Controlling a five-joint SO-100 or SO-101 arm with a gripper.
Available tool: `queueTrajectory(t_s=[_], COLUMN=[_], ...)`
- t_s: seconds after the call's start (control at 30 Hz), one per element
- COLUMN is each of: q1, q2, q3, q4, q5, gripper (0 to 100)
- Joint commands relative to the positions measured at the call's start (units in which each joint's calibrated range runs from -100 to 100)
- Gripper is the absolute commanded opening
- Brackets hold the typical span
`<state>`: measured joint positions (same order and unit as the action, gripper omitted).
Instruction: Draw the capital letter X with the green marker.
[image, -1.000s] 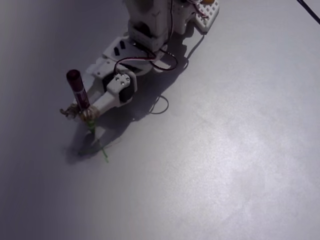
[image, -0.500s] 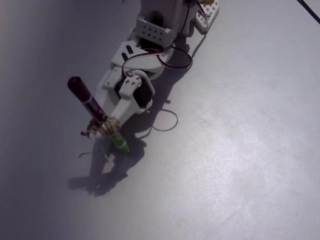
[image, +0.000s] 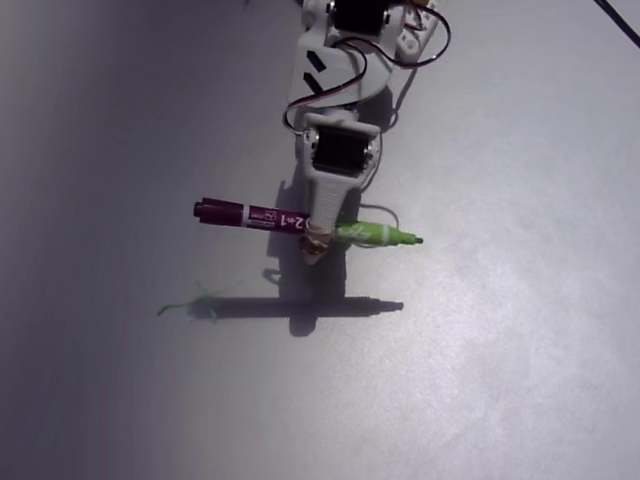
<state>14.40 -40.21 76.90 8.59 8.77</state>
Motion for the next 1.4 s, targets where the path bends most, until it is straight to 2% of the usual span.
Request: queueTrajectory(t_s=[0.0,0.23,0.4,0.57,0.7,1.1,1.37], q1=[-1.79,-7.98,-10.36,-9.6,-10.64,-14.17,-14.26], q2=[-2.2,-9.3,-16.16,-23.5,-27.33,-40.49,-45.91], q3=[-2.95,2.89,5.76,12.23,13.58,21.12,21.48], q4=[5.35,15.97,29.05,31.17,36.0,41.55,53.16], q5=[-1.76,-3.42,-3.42,-0.44,-1.12,-1.17,-0.73], gripper=[1,1,1,1,1,1,1])
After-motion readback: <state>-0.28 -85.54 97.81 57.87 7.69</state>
